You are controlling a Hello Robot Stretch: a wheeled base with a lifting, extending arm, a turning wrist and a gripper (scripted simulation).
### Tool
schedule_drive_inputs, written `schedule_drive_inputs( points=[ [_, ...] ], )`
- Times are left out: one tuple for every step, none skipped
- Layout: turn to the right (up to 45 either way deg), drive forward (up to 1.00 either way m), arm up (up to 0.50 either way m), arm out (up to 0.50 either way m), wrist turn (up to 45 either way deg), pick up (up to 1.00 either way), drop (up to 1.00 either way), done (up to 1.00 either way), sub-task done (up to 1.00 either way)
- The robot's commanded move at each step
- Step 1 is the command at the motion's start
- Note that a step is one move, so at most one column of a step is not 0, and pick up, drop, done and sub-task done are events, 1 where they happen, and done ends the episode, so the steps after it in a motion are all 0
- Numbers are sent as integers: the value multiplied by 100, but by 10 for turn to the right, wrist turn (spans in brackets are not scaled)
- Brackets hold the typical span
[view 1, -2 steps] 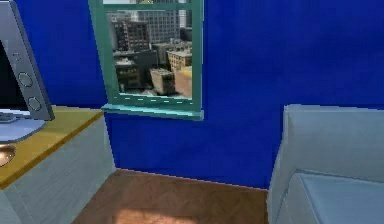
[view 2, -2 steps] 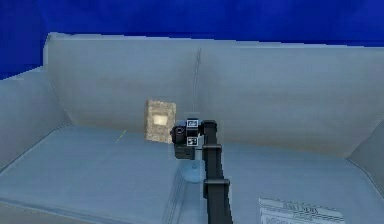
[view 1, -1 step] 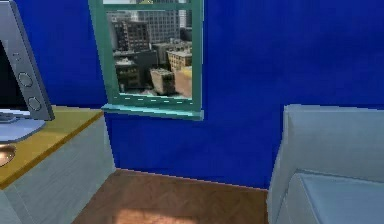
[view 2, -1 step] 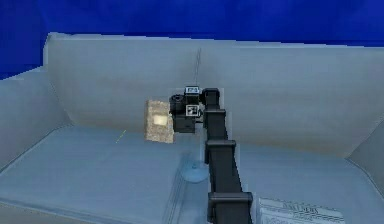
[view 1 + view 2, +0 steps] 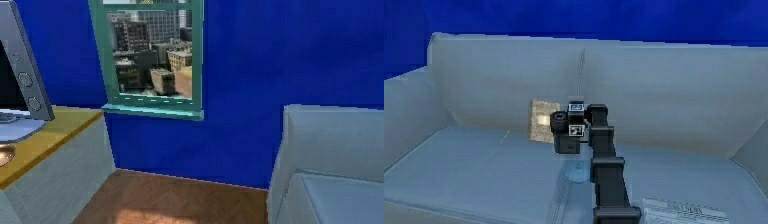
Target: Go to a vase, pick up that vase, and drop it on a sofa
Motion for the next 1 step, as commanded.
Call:
schedule_drive_inputs(
  points=[
    [0,0,0,0,0,0,0,100,0]
  ],
)
